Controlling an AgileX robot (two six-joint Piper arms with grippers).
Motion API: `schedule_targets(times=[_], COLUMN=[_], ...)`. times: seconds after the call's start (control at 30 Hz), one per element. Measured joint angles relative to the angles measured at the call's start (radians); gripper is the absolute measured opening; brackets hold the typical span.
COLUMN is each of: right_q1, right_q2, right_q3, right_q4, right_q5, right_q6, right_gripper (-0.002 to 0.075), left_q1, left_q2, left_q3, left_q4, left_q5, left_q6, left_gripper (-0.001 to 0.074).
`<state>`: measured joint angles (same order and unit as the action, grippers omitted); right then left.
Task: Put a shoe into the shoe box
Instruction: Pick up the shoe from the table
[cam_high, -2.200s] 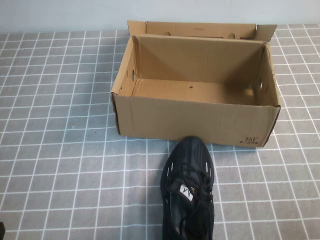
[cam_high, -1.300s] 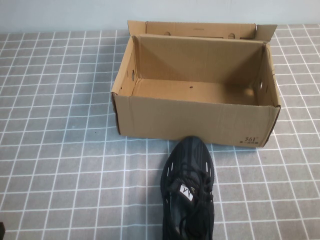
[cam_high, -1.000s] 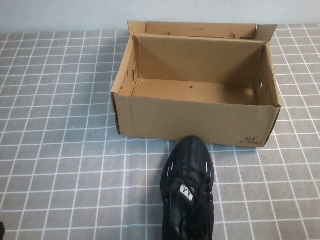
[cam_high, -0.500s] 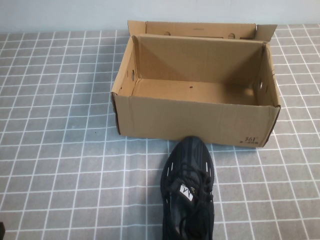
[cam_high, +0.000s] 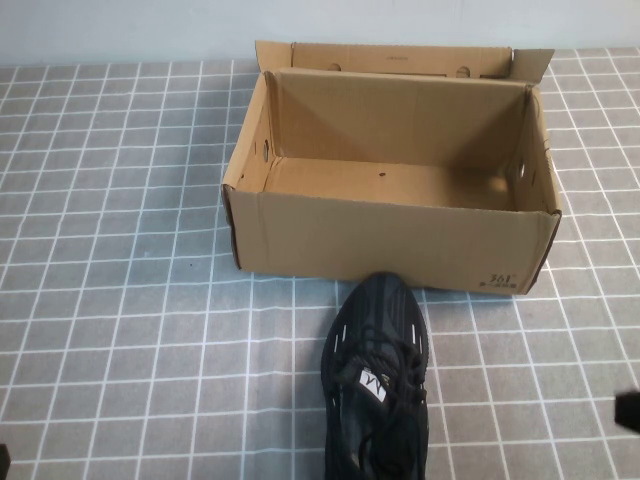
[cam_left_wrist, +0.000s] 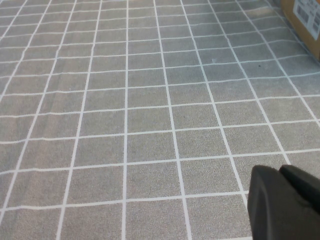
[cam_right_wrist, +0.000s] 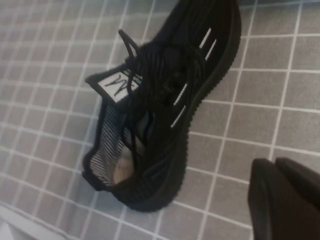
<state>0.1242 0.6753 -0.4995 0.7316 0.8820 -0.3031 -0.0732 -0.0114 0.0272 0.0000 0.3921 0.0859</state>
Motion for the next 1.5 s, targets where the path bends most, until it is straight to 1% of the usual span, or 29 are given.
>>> schedule_targets(times=[0.17, 0.27, 0.37, 0.47, 0.6, 0.67, 0.7, 0.77, 0.83, 0.9, 0.93, 1.0, 1.1, 1.27, 1.4, 1.5], right_q1=[0.002, 0.065, 0.196, 0.369, 0.593, 0.67, 0.704, 0.75, 0.78, 0.791, 0.793, 0.797, 0.797, 0.797, 0.797, 0.797], right_q2=[0.239, 0.352, 0.45, 0.53, 0.619, 0.659, 0.678, 0.716, 0.763, 0.808, 0.834, 0.885, 0.949, 1.023, 1.045, 1.047], right_q3=[-0.185, -0.282, -0.371, -0.466, -0.581, -0.629, -0.652, -0.687, -0.72, -0.747, -0.76, -0.782, -0.815, -0.853, -0.854, -0.854], right_q4=[-0.041, -0.072, -0.141, -0.25, -0.392, -0.454, -0.482, -0.518, -0.543, -0.564, -0.579, -0.619, -0.676, -0.763, -0.928, -0.988], right_q5=[0.063, 0.065, 0.065, 0.065, 0.106, 0.124, 0.132, 0.137, 0.139, 0.139, 0.139, 0.139, 0.134, 0.12, 0.118, 0.116], right_q6=[-0.097, -0.108, -0.08, -0.029, -0.007, -0.005, -0.005, -0.004, -0.004, -0.003, -0.003, -0.001, 0.004, 0.014, 0.143, 0.209], right_gripper=[-0.0016, -0.0016, -0.0016, -0.0016, -0.0012, 0.0015, 0.0046, 0.0143, 0.0269, 0.0367, 0.0404, 0.0437, 0.0458, 0.0456, 0.0434, 0.0429], left_q1=[0.0, 0.0, 0.0, 0.0, 0.0, 0.0, 0.0, 0.0, 0.0, 0.0, 0.0, 0.0, 0.0, 0.0, 0.0, 0.0], left_q2=[0.0, 0.0, 0.0, 0.0, 0.0, 0.0, 0.0, 0.0, 0.0, 0.0, 0.0, 0.0, 0.0, 0.0, 0.0, 0.0], left_q3=[0.0, 0.0, 0.0, 0.0, 0.0, 0.0, 0.0, 0.0, 0.0, 0.0, 0.0, 0.0, 0.0, 0.0, 0.0, 0.0], left_q4=[0.0, 0.0, 0.0, 0.0, 0.0, 0.0, 0.0, 0.0, 0.0, 0.0, 0.0, 0.0, 0.0, 0.0, 0.0, 0.0], left_q5=[0.0, 0.0, 0.0, 0.0, 0.0, 0.0, 0.0, 0.0, 0.0, 0.0, 0.0, 0.0, 0.0, 0.0, 0.0, 0.0], left_q6=[0.0, 0.0, 0.0, 0.0, 0.0, 0.0, 0.0, 0.0, 0.0, 0.0, 0.0, 0.0, 0.0, 0.0, 0.0, 0.0], left_gripper=[-0.0004, -0.0004, -0.0004, -0.0004, -0.0004, -0.0004, -0.0004, -0.0004, -0.0004, -0.0004, -0.0004, -0.0004, -0.0004, -0.0004, -0.0004, -0.0004])
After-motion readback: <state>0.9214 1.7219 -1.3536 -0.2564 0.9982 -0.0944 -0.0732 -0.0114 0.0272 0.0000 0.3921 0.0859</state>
